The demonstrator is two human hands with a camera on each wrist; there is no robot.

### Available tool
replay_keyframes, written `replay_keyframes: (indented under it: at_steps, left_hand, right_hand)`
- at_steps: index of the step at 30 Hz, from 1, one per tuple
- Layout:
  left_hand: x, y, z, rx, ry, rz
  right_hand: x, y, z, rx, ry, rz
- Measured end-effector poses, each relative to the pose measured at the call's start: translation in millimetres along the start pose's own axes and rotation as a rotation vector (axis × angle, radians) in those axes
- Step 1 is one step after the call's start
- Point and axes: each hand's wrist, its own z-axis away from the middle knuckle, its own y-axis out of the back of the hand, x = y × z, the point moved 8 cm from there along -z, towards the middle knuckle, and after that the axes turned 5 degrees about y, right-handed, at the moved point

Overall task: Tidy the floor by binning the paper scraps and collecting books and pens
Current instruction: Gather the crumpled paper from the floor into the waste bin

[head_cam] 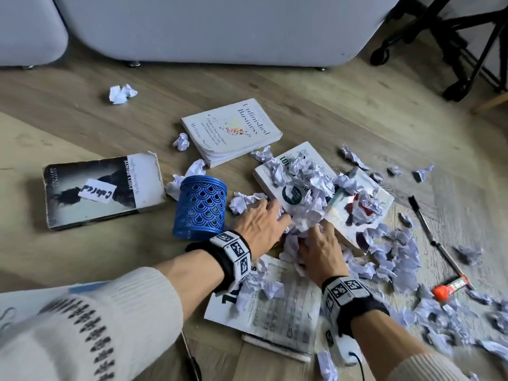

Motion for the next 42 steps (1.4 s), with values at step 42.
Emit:
replay_keyframes:
  at_steps: [42]
  left_hand:
    - [-153, 254, 671, 0.552, 1.434, -0.022]
  right_hand:
    - [-685, 114, 265, -0.299, 1.44, -0.25]
